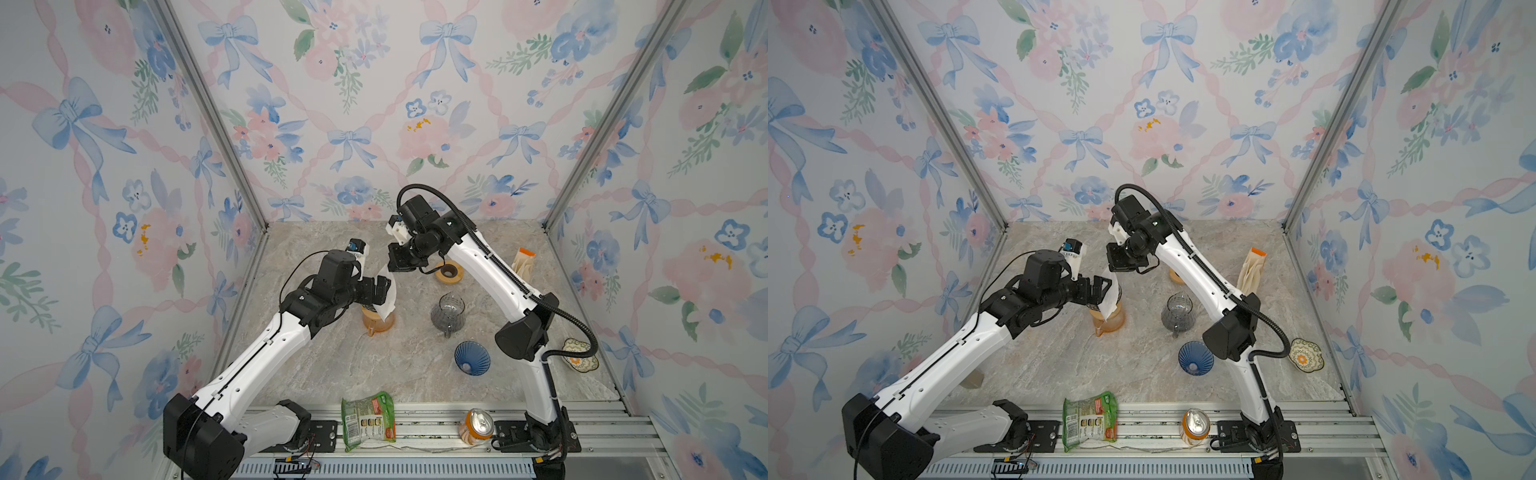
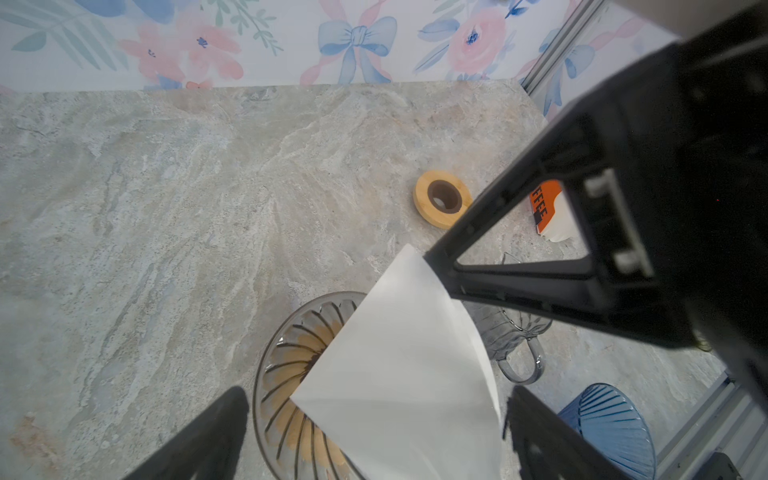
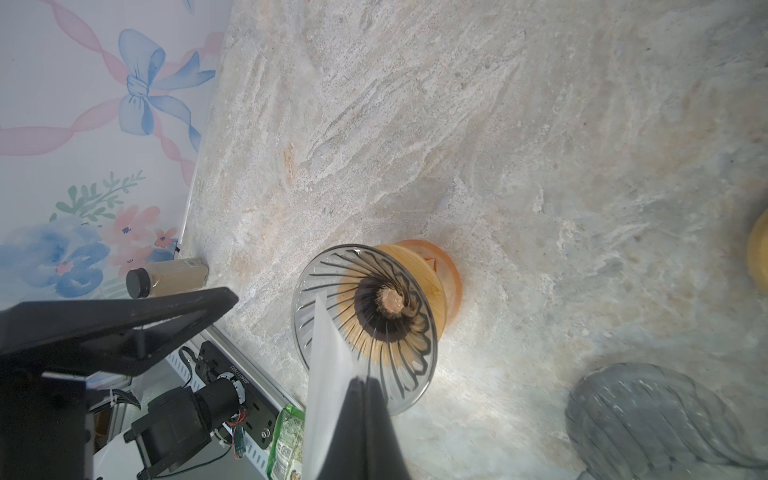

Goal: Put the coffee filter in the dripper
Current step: 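Grasp the filter's edge with the left gripper beside the right gripper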

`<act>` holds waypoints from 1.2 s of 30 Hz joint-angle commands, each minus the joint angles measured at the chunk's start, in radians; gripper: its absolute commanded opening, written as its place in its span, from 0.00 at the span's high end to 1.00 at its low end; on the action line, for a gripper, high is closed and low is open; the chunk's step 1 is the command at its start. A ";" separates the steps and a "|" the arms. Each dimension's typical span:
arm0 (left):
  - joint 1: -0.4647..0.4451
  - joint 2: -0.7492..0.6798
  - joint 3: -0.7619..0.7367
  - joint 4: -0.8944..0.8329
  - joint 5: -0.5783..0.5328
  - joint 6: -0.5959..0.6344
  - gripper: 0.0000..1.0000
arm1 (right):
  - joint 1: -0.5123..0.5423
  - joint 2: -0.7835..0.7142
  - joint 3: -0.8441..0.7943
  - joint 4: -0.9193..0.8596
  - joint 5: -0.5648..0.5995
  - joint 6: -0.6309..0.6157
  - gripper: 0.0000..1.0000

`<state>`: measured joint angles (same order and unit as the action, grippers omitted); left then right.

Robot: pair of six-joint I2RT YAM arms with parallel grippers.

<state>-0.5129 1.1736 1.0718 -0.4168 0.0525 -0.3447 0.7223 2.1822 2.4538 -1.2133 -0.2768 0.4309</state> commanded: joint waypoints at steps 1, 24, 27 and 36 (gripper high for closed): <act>-0.011 0.004 0.022 -0.004 0.017 -0.002 0.02 | -0.012 -0.038 -0.056 0.040 0.000 0.026 0.98; -0.038 0.075 0.034 -0.013 -0.117 0.033 0.26 | -0.034 -0.093 -0.139 0.061 -0.019 -0.002 0.98; -0.036 0.075 0.037 -0.012 -0.122 0.032 0.27 | -0.035 -0.094 -0.144 0.055 -0.019 -0.009 0.98; -0.023 0.083 0.023 -0.013 -0.149 0.039 0.42 | -0.035 -0.091 -0.144 0.058 -0.035 -0.027 0.96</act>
<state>-0.5423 1.2434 1.0824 -0.4179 -0.0723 -0.3141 0.6945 2.1223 2.3173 -1.1477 -0.2981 0.4259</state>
